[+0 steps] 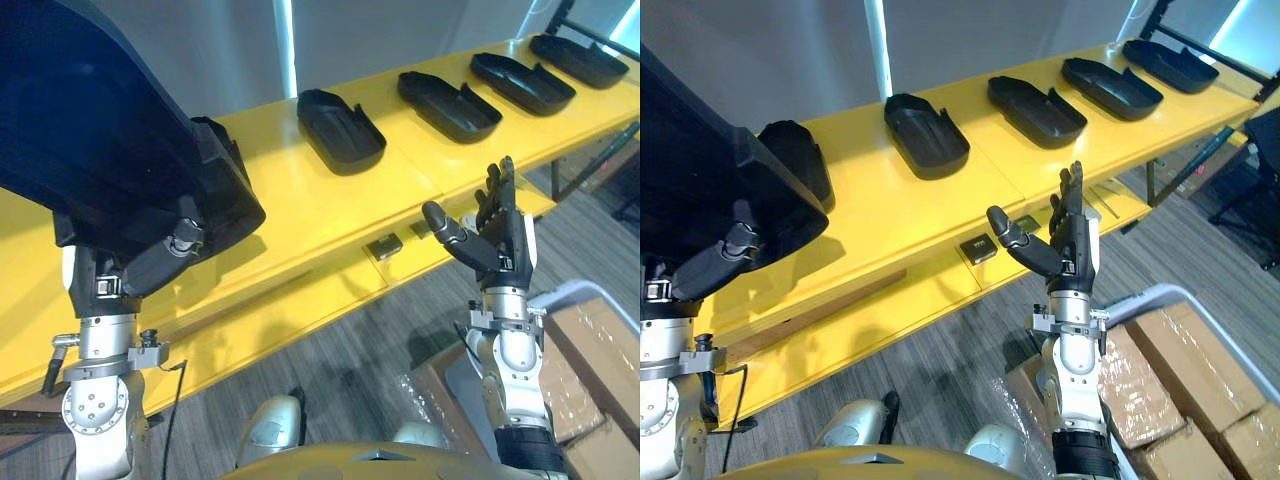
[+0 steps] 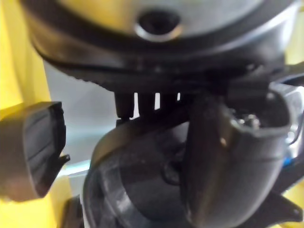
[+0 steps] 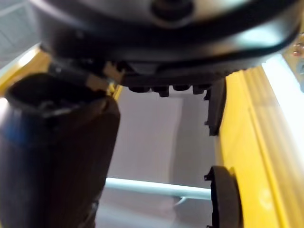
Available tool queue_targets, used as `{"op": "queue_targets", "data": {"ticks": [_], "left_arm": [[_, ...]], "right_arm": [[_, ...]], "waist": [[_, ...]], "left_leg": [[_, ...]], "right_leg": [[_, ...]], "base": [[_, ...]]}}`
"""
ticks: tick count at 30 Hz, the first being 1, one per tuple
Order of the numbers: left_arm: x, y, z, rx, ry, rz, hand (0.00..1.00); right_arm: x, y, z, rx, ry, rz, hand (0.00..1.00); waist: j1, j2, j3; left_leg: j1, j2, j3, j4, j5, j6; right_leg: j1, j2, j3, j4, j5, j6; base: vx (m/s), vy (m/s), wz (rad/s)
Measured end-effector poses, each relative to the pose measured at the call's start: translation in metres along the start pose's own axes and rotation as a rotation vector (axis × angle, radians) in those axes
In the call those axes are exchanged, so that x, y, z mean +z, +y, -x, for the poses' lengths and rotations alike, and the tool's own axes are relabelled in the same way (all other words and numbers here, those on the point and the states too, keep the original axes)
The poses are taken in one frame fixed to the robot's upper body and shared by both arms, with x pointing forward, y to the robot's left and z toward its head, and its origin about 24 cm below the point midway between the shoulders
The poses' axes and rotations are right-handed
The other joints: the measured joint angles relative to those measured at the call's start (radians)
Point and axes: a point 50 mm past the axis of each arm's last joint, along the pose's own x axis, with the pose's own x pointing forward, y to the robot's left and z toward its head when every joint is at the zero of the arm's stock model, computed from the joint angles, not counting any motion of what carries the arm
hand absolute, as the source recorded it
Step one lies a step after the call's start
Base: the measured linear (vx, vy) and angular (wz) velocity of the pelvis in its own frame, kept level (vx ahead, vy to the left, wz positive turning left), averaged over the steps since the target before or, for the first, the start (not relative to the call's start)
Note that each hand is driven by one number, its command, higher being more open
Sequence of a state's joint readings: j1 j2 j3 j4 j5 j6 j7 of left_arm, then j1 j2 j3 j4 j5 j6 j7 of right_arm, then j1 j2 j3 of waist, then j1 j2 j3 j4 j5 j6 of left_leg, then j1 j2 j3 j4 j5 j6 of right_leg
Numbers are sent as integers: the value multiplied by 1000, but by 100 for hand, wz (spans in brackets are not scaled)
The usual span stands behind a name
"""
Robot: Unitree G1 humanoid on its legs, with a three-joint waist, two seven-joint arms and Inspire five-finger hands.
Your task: Walk over and take three plastic housings, then place them on the shelf
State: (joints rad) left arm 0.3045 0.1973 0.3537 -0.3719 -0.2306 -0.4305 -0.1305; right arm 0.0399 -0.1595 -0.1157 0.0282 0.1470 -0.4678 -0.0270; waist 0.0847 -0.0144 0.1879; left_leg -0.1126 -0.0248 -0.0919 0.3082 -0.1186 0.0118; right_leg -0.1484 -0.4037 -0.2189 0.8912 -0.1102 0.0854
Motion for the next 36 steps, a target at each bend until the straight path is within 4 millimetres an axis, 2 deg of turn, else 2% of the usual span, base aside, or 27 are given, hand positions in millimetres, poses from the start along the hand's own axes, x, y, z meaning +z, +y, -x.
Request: {"op": "queue_targets", "data": {"ticks": [1,2,3,4,5,6,7,8,9,10,14,18,24,27,28,29,30,31,32,33,34,35,36], "left_arm": [[-1,0,-3,9,-7,9,0],[-2,0,-5,11,-12,14,0],[-2,-3,-12,10,-30,26,0],[-2,-7,-18,17,-50,51,0],[-3,-10,-21,17,-55,64,0],[-4,-14,-21,15,-52,79,0],[-4,-15,-21,9,-46,75,0],[-9,-22,-15,14,-15,100,0],[-9,-23,-14,15,-8,105,0],[-11,-24,-8,0,14,106,0],[-6,-26,-9,-6,-7,110,0],[-2,-26,-11,-6,-28,110,0],[5,-24,-4,20,-37,111,0],[11,-25,1,20,-43,119,0],[11,-28,0,8,-47,130,0],[11,-32,-1,-14,-53,147,0],[12,-37,-2,-52,-62,160,0],[12,-41,-3,-73,-63,174,0],[11,-42,-2,-78,-62,178,0],[11,-43,-2,-82,-60,182,0],[10,-43,-1,-81,-58,193,0],[10,-42,-1,-80,-58,207,0],[10,-41,-1,-79,-63,242,0]], "right_arm": [[2,1,-4,11,-16,21,100],[3,1,-5,11,-21,22,100],[6,0,-6,6,-34,23,100],[13,-3,-6,-4,-64,29,100],[18,-5,-7,-11,-82,34,100],[27,-9,-8,-19,-122,46,100],[34,-11,-9,-19,-155,54,100],[47,-17,-14,6,-218,101,100],[49,-18,-15,14,-228,111,100],[59,-18,-17,45,-272,132,100],[84,-11,-20,89,-400,119,100],[96,-7,-24,114,-472,67,100],[94,-3,-23,141,-469,-44,100],[89,3,-20,160,-448,-80,100],[88,1,-19,144,-438,-80,100],[86,-4,-17,115,-428,-61,100],[82,-13,-12,62,-399,-36,100],[78,-22,-8,23,-372,5,100],[77,-26,-8,11,-362,20,100],[74,-30,-8,3,-350,39,100],[71,-33,-8,-2,-332,50,100],[70,-33,-8,-1,-327,47,100],[68,-32,-8,-3,-322,42,100]], "waist": [[-8,9,1],[-10,14,1],[-15,17,-3],[-33,16,-4],[-42,13,-5],[-59,-3,-15],[-63,-34,-33],[-54,-4,-48],[-53,7,-54],[-49,35,-73],[-33,47,-82],[-28,48,-87],[-6,40,-104],[-9,41,-103],[-21,41,-104],[-42,46,-105],[-49,40,-104],[-55,47,-100],[-55,56,-98],[-55,72,-96],[-56,92,-97],[-58,89,-96],[-61,85,-94]], "left_leg": [[35,9,-20,-25,0,0],[50,18,-29,-39,0,0],[68,28,-49,-55,-1,-1],[70,29,-82,-55,-7,-8],[70,25,-95,-53,-10,-12],[70,6,-106,-46,-19,-26],[71,-21,-105,-44,-34,-37],[62,3,-96,-9,-78,-55],[57,15,-88,-2,-84,-58],[59,55,-72,2,-101,-65],[88,95,-42,-37,-92,-81],[88,101,-41,-56,-87,-85],[87,80,-66,-75,-64,-76],[74,67,-66,-105,-20,-74],[56,60,-19,-114,10,-62],[51,71,76,-147,8,-15],[46,118,230,-145,2,4],[31,162,323,-124,6,0],[34,178,338,-121,23,-3],[45,193,340,-119,76,-8],[67,167,323,-165,87,-92],[75,149,325,-187,89,-86],[97,118,330,-230,97,-77]], "right_leg": [[-11,53,7,-50,-54,-2],[-13,88,17,-107,-71,-5],[-26,168,71,-234,-82,-11],[-32,240,151,-356,-80,-10],[-36,264,182,-410,-73,-8],[-35,273,192,-500,-24,-12],[-35,258,182,-542,63,-20],[-3,270,153,-575,23,-13],[7,278,145,-592,26,-16],[35,312,125,-637,34,-28],[62,351,114,-676,43,-46],[66,351,111,-692,46,-49],[102,335,85,-755,72,-43],[134,311,17,-790,83,-38],[143,290,-31,-792,83,-38],[155,269,-93,-793,83,-38],[163,234,-153,-790,83,-38],[167,208,-198,-777,80,-37],[167,195,-209,-765,76,-30],[163,183,-216,-744,64,-11],[152,149,-212,-708,46,15],[152,135,-208,-709,47,16],[158,120,-184,-732,63,39]], "base": [[312,27,46],[262,-18,47],[214,-83,68],[200,-115,79],[223,-181,94],[185,-172,79],[262,-272,61],[151,-177,27],[204,-218,8],[122,-115,6],[117,-115,2],[46,6,3],[-18,46,16],[-41,27,59],[-57,48,144],[-108,61,175],[-113,106,194],[-110,139,149],[-53,167,103],[-54,288,51],[-52,292,35],[-73,325,19],[-52,176,7]]}}
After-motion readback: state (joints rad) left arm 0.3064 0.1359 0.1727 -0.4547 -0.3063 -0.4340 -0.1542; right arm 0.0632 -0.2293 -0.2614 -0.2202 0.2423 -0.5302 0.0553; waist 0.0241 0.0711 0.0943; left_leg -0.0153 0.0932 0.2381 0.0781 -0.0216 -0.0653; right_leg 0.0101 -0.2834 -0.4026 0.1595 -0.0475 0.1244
